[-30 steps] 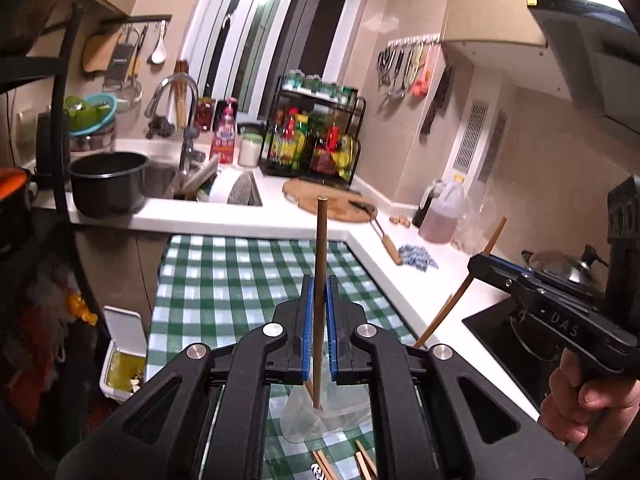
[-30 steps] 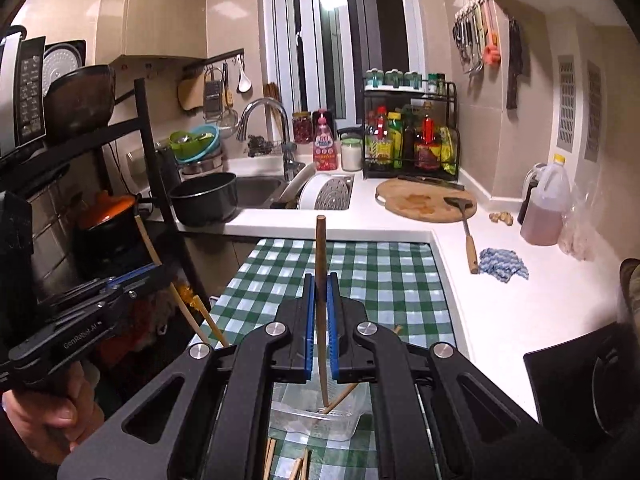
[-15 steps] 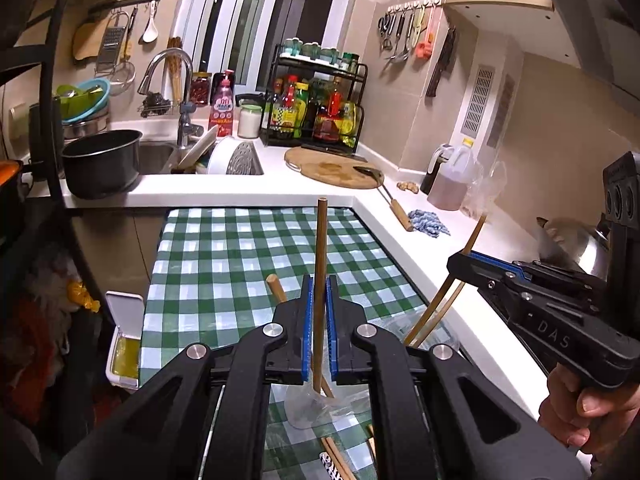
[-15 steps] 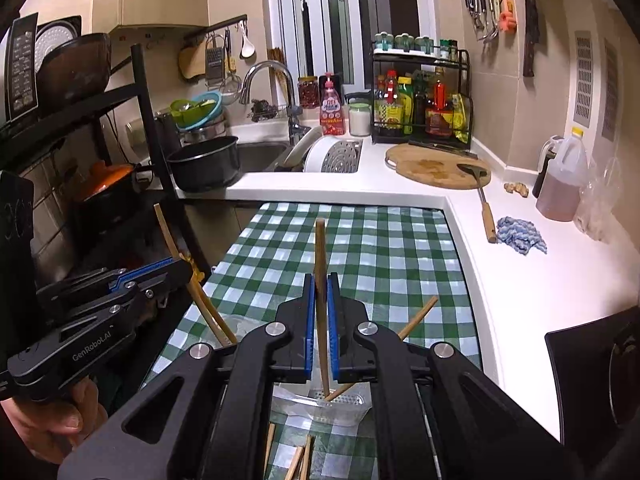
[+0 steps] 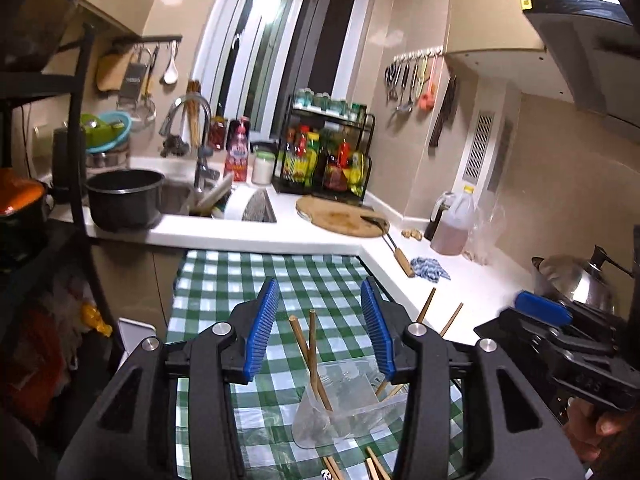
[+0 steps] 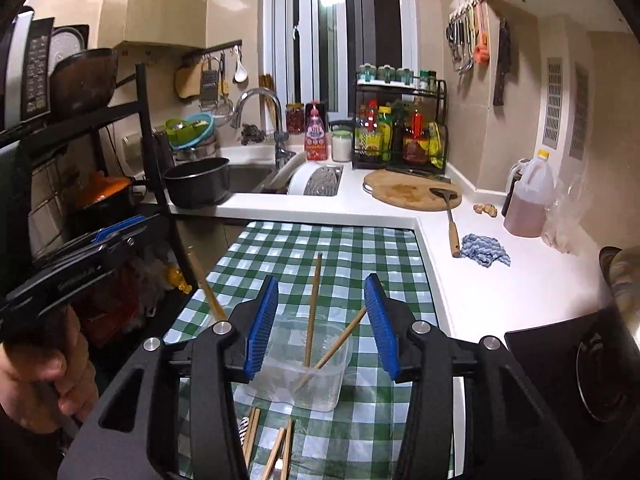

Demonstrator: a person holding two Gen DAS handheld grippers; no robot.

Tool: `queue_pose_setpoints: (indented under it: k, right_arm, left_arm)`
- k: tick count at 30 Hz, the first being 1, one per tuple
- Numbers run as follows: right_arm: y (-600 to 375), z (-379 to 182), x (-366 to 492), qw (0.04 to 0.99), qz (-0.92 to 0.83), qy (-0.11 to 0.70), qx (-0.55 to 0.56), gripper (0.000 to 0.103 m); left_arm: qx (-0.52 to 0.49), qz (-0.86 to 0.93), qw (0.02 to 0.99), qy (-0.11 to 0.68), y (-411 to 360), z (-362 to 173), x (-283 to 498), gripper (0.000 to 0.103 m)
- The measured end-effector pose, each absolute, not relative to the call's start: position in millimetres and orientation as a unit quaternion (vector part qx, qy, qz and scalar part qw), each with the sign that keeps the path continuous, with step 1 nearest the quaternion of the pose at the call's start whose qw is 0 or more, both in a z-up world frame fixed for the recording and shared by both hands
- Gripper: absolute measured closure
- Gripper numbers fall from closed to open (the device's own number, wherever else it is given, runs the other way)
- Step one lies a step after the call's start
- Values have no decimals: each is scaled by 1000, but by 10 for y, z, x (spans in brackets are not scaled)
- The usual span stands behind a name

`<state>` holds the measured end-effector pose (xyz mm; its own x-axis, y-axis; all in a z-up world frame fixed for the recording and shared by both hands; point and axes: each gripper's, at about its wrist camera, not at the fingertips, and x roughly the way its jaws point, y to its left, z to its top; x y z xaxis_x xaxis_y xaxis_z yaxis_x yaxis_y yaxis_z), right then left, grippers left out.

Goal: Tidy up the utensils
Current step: 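Open both tools to drop the chopsticks into the container, then lower left tool onto the white spoon while right tool closes on a chopstick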

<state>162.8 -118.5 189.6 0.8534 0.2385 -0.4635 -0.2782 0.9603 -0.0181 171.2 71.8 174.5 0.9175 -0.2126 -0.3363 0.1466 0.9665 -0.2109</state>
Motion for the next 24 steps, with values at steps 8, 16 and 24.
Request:
queue_pose_setpoints:
  k: [8, 16, 24]
  right_arm:
    - [-1512, 1704, 968, 978, 113, 175, -11, 57]
    - [-1801, 1318, 522, 967, 128, 221, 26, 65]
    - [-1834, 544, 242, 935, 162, 310, 48, 98]
  left_arm:
    - [-34, -39, 989, 136, 604, 1745, 1176, 51]
    - [-24, -22, 988, 152, 509, 1361, 577, 51]
    - [-47, -29, 974, 222, 319, 759, 191, 56]
